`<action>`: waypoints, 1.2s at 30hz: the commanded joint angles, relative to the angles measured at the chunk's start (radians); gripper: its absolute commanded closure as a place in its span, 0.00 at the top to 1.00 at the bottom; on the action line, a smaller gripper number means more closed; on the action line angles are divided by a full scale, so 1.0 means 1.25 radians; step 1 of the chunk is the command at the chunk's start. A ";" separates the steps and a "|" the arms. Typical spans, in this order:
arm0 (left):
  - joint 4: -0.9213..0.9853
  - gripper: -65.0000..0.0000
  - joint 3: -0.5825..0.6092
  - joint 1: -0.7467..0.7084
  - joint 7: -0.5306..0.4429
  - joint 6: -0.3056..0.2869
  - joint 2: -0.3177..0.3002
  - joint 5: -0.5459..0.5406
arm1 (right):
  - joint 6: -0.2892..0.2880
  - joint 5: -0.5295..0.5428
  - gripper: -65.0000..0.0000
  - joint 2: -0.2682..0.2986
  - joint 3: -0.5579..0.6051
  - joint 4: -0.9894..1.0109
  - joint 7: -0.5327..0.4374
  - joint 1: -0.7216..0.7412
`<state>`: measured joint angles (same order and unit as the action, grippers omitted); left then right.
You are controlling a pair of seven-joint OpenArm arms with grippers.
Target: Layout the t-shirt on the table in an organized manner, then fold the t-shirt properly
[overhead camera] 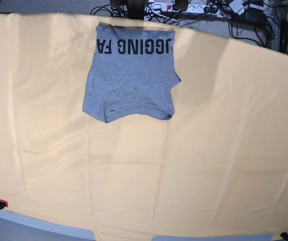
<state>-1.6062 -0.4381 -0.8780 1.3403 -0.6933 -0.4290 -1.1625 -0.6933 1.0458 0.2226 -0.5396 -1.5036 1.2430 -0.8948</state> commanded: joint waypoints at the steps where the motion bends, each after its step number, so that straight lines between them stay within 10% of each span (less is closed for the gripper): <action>1: 0.030 0.00 0.007 0.009 -0.008 -0.004 -0.007 -0.012 | -0.004 -0.021 0.00 0.009 0.011 0.020 -0.020 0.006; 17: 0.476 0.00 0.131 0.247 -0.376 -0.004 -0.007 0.303 | -0.004 -0.597 0.00 0.009 0.285 0.504 -0.654 0.233; 25: 0.601 0.00 0.286 0.336 -0.689 0.002 0.026 0.610 | 0.172 -0.656 0.00 0.001 0.413 0.651 -0.769 0.336; 36: 0.782 0.00 0.457 0.478 -0.946 0.246 0.152 0.741 | 0.308 -0.760 0.00 -0.047 0.453 0.671 -0.883 0.395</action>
<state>-0.6281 0.1329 -0.2699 0.1524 -0.3729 -0.2310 -0.2378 -0.3054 0.0937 0.1585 0.0292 -0.6617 0.1493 -0.3935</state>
